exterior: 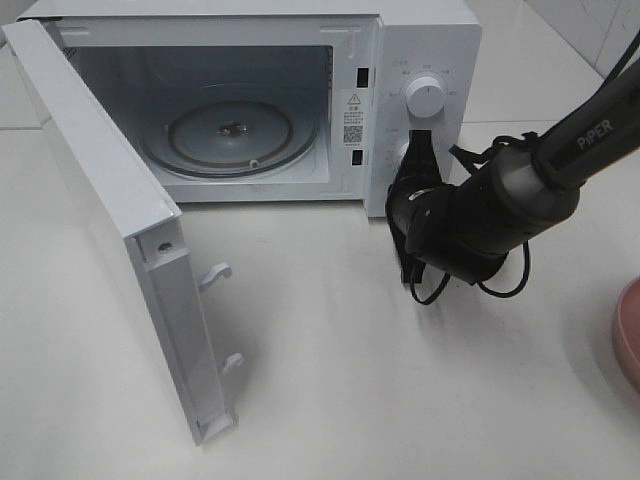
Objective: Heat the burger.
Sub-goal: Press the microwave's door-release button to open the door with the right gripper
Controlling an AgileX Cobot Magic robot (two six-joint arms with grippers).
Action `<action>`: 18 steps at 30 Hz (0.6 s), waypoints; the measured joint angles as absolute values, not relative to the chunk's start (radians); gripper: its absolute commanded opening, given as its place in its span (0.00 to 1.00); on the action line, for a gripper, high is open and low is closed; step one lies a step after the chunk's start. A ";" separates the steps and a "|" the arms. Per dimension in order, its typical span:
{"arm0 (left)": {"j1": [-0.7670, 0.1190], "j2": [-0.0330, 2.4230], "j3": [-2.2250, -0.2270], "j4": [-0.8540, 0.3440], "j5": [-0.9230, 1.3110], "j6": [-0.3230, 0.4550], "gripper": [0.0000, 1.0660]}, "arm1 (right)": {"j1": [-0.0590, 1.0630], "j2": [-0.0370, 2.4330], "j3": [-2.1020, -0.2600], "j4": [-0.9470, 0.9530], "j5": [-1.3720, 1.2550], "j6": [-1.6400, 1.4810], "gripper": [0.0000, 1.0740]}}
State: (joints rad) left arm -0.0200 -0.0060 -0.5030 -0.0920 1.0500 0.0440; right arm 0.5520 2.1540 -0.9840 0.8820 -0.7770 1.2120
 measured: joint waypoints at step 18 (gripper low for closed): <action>-0.020 -0.006 -0.503 -0.092 1.050 0.044 0.85 | 0.522 2.062 -0.894 0.767 -0.718 1.188 0.00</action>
